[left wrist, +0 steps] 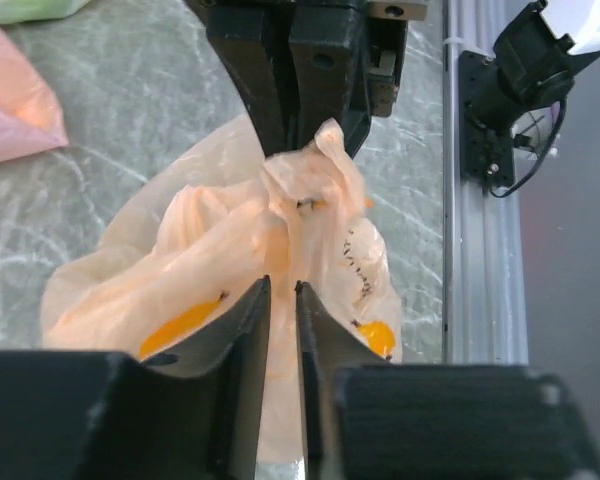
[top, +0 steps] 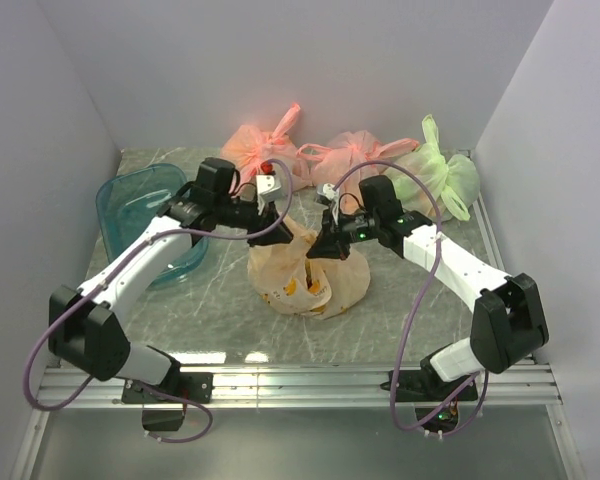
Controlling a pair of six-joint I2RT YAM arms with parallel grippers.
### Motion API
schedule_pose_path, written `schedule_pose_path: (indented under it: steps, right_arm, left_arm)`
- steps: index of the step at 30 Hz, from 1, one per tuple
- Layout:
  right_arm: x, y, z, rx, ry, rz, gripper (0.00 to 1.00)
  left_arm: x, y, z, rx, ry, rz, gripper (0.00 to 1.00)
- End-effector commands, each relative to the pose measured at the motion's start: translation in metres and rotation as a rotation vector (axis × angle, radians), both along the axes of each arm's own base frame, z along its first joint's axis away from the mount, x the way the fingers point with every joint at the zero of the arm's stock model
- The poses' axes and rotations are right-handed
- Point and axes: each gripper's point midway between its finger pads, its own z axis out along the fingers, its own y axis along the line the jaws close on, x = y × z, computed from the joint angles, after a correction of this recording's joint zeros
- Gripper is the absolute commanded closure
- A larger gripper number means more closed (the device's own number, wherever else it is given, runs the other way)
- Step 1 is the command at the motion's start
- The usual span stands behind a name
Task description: Place the fake fruits into the plastic bag and tie a complex knot
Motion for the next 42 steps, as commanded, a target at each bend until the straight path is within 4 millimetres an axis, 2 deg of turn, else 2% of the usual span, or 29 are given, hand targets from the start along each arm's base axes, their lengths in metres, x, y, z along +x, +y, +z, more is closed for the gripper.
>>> schedule_pose_path:
  steps: [1,3,4,5,6,8,12,13,14,15,16,17,18,19,20,21,23,27,33,36,37,38,39,40,42]
  right_arm:
    - [0.006,0.009,0.025,0.052,-0.047,0.027,1.0]
    - [0.006,0.011,0.027,0.055,-0.045,0.036,1.0]
    - [0.005,0.011,0.028,0.058,-0.045,0.039,1.0]
    - [0.005,0.012,0.03,0.061,-0.049,0.048,1.0]
    - [0.003,0.013,0.029,0.058,-0.043,0.057,0.91]
    - [-0.003,0.016,0.027,0.052,-0.051,0.084,0.85]
    - [-0.004,0.015,0.021,0.044,-0.044,0.077,1.0]
    - [-0.003,0.014,0.019,0.04,-0.047,0.073,1.0]
    - [-0.003,0.014,0.018,0.035,-0.05,0.07,1.0]
    - [-0.003,0.013,0.018,0.034,-0.049,0.067,1.0]
    - [-0.003,0.013,0.018,0.033,-0.048,0.067,1.0]
    - [-0.003,0.012,0.018,0.033,-0.048,0.065,1.0]
    - [-0.002,0.012,0.018,0.032,-0.05,0.063,1.0]
    - [-0.001,0.012,0.019,0.033,-0.052,0.063,1.0]
    - [-0.001,0.013,0.02,0.032,-0.052,0.063,1.0]
    - [0.0,0.013,0.019,0.031,-0.05,0.06,1.0]
    - [0.001,0.013,0.021,0.034,-0.05,0.059,1.0]
    - [0.001,0.014,0.022,0.038,-0.047,0.057,1.0]
    - [0.001,0.015,0.023,0.038,-0.038,0.056,1.0]
    - [0.0,0.015,0.023,0.039,-0.035,0.062,1.0]
    - [0.0,0.015,0.023,0.04,-0.033,0.062,1.0]
    - [-0.001,0.015,0.023,0.043,-0.033,0.072,0.97]
    - [-0.002,0.015,0.023,0.043,-0.032,0.078,0.86]
    - [-0.003,0.015,0.023,0.046,-0.03,0.083,0.83]
    - [-0.006,0.016,0.024,0.055,-0.033,0.1,0.77]
  left_arm:
    - [-0.004,-0.025,0.018,-0.052,-0.01,-0.107,0.82]
    - [-0.004,-0.034,0.019,-0.061,-0.01,-0.131,0.88]
    - [-0.001,-0.042,0.021,-0.072,-0.019,-0.144,0.96]
    - [0.001,-0.045,0.023,-0.083,0.003,-0.136,0.99]
    - [0.004,-0.048,0.024,-0.092,0.014,-0.131,0.99]
    - [0.013,-0.055,0.028,-0.123,0.006,-0.122,0.99]
    - [0.018,-0.056,0.023,-0.118,0.037,-0.095,0.99]
    - [0.02,-0.049,0.024,-0.112,0.036,-0.085,0.96]
    - [0.019,-0.042,0.02,-0.092,0.057,-0.074,0.83]
    - [0.021,-0.036,0.02,-0.089,0.051,-0.064,0.77]
    - [0.026,-0.02,0.024,-0.09,0.05,-0.03,0.71]
    - [0.029,-0.011,0.026,-0.085,0.029,-0.024,0.68]
    - [0.021,0.0,0.021,-0.062,0.079,-0.026,0.65]
    - [0.024,0.013,0.029,-0.054,0.054,-0.009,0.61]
    - [0.021,0.019,0.028,-0.034,0.045,-0.011,0.59]
    - [0.008,0.028,0.017,0.027,0.054,-0.039,0.57]
    - [-0.002,0.035,0.018,0.058,-0.018,-0.093,0.5]
    - [-0.013,0.033,0.01,0.069,0.011,-0.103,0.45]
    - [-0.014,-0.004,0.006,0.05,-0.021,-0.146,0.42]
    - [-0.003,-0.021,0.01,0.014,-0.038,-0.113,0.62]
    - [-0.001,-0.027,0.01,0.004,-0.034,-0.118,0.79]
    - [0.0,-0.03,0.012,-0.009,-0.01,-0.112,0.86]
    - [0.004,-0.036,0.017,-0.034,-0.013,-0.121,0.92]
    - [0.007,-0.038,0.019,-0.046,-0.001,-0.113,0.99]
    - [0.011,-0.043,0.028,-0.088,-0.001,-0.088,1.0]
